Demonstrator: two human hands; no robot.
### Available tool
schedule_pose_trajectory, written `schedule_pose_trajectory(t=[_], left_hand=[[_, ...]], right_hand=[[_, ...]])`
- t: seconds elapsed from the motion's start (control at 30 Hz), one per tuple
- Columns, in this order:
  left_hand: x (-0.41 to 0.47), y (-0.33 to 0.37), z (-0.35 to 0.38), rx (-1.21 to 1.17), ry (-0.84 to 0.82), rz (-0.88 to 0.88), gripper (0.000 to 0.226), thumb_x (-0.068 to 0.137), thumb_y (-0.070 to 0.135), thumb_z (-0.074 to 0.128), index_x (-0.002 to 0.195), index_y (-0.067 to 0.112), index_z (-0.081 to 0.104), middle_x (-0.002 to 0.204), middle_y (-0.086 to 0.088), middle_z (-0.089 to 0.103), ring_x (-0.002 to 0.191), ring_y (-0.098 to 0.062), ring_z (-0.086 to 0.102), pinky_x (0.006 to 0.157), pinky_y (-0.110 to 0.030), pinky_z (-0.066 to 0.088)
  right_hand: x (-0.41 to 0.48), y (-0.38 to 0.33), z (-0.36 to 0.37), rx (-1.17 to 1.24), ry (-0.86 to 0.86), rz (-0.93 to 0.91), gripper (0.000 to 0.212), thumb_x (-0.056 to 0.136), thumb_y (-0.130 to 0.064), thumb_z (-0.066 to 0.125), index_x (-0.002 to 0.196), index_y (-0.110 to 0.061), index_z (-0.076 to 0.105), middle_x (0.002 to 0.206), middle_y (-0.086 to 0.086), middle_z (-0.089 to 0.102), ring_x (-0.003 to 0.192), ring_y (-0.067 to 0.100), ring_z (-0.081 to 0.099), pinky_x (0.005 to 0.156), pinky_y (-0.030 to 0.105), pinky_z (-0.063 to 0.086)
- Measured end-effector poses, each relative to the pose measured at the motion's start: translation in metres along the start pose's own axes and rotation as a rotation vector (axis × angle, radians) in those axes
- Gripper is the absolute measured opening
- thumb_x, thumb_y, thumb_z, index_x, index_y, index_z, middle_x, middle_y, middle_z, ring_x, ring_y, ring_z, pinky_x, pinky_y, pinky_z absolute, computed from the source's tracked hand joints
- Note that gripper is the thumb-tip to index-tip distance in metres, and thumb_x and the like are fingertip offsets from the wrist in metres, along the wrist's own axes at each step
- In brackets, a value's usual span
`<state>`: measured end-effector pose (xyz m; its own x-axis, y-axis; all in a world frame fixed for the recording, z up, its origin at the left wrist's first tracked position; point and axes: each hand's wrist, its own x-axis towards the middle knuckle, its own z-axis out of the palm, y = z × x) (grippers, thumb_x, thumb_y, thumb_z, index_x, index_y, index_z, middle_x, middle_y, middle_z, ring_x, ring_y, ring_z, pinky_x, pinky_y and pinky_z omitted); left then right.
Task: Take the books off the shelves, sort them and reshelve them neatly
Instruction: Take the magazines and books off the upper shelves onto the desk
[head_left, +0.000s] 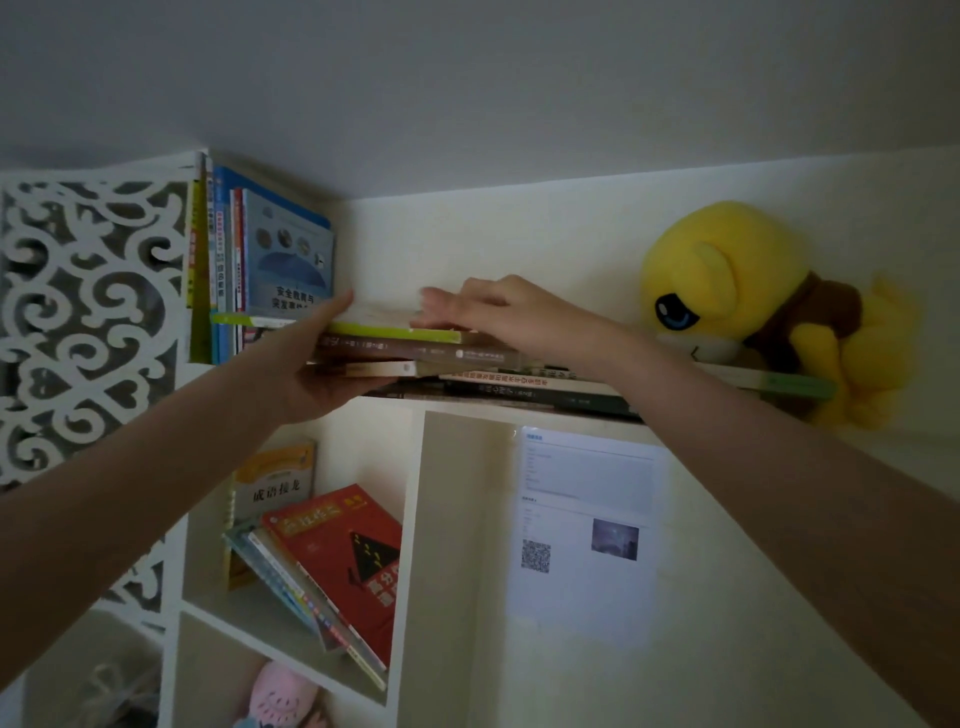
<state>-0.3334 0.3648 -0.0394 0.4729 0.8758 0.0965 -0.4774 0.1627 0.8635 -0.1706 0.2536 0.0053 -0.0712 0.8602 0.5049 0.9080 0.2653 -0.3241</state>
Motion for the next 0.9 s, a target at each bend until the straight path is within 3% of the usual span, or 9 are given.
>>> schedule_pose_trajectory(t=[0.1,0.17,0.3,0.47,0.53,0.67,0.77,0.83,0.9], left_hand=[[0.000,-0.002,0.002,0.033,0.008,-0.012,0.022,0.085,0.020,0.066,0.092,0.007,0.050,0.094,-0.014,0.058,0.079,-0.028,0.060,0.035,-0.031,0.051],[0.001,-0.002,0.000,0.056,-0.001,-0.005,0.016,0.086,0.015,0.062,0.091,0.006,0.050,0.092,-0.014,0.059,0.079,-0.027,0.061,0.038,-0.031,0.053],[0.006,-0.007,-0.022,0.063,0.010,0.008,0.014,0.084,0.009,0.062,0.095,0.006,0.054,0.090,-0.012,0.061,0.077,-0.022,0.064,0.041,-0.027,0.053],[0.002,-0.007,-0.054,0.055,-0.006,-0.010,0.008,0.086,0.010,0.057,0.091,0.003,0.057,0.063,-0.011,0.069,0.053,-0.019,0.069,0.043,-0.024,0.053],[0.000,-0.006,-0.063,0.073,-0.031,0.002,0.009,0.084,0.008,0.056,0.093,0.004,0.057,0.064,-0.011,0.071,0.056,-0.020,0.070,0.044,-0.024,0.054],[0.001,-0.008,-0.089,0.089,-0.121,0.072,0.056,0.057,0.013,0.076,0.109,0.009,0.058,0.093,-0.013,0.073,0.076,-0.025,0.072,0.064,-0.037,0.060],[0.007,-0.014,-0.107,0.199,-0.199,0.137,0.091,0.029,0.023,0.090,0.114,0.014,0.059,0.103,-0.012,0.071,0.084,-0.027,0.071,0.067,-0.044,0.059],[0.009,-0.022,-0.110,0.226,-0.257,0.171,0.066,0.050,0.027,0.084,0.110,0.013,0.059,0.092,-0.009,0.073,0.080,-0.025,0.071,0.059,-0.037,0.059],[0.009,-0.026,-0.109,0.198,-0.283,0.206,0.021,0.085,0.014,0.052,0.105,0.012,0.058,0.083,-0.006,0.073,0.073,-0.021,0.071,0.054,-0.032,0.057]], right_hand=[[-0.002,-0.002,-0.002,0.003,-0.052,0.059,0.054,0.091,-0.064,0.034,0.114,-0.028,0.066,0.116,-0.005,0.060,0.110,0.011,0.053,0.097,0.030,0.038],[-0.002,0.000,-0.004,-0.001,-0.103,0.077,0.053,0.091,-0.064,0.035,0.128,-0.034,0.058,0.134,-0.007,0.055,0.122,0.013,0.048,0.108,0.034,0.033],[-0.005,0.009,-0.003,-0.059,-0.125,0.177,0.055,0.089,-0.065,0.036,0.131,-0.034,0.056,0.135,-0.002,0.055,0.117,0.015,0.051,0.096,0.027,0.035],[-0.003,0.015,0.014,-0.207,-0.155,0.133,0.071,0.075,-0.072,0.054,0.140,-0.048,0.038,0.159,-0.005,0.017,0.146,0.020,0.016,0.118,0.042,0.015],[-0.004,0.013,0.020,-0.166,-0.142,0.138,0.082,0.064,-0.078,0.057,0.139,-0.048,0.040,0.156,-0.009,0.026,0.143,0.017,0.024,0.117,0.039,0.018],[-0.009,0.021,0.026,-0.069,-0.109,0.128,0.061,0.078,-0.067,0.058,0.134,-0.046,0.049,0.149,-0.015,0.037,0.134,0.007,0.033,0.096,0.024,0.022],[-0.014,0.029,0.043,0.115,-0.095,0.155,0.069,0.074,-0.051,0.074,0.137,-0.043,0.047,0.147,-0.014,0.038,0.133,0.006,0.035,0.082,0.011,0.036],[-0.018,0.032,0.057,0.240,-0.030,0.150,0.080,0.069,-0.038,0.083,0.139,-0.039,0.045,0.146,-0.013,0.036,0.136,0.009,0.033,0.087,0.013,0.039],[-0.024,0.033,0.069,0.347,0.055,0.128,0.086,0.066,-0.030,0.086,0.140,-0.039,0.044,0.147,-0.013,0.023,0.140,0.009,0.021,0.108,0.027,0.030]])
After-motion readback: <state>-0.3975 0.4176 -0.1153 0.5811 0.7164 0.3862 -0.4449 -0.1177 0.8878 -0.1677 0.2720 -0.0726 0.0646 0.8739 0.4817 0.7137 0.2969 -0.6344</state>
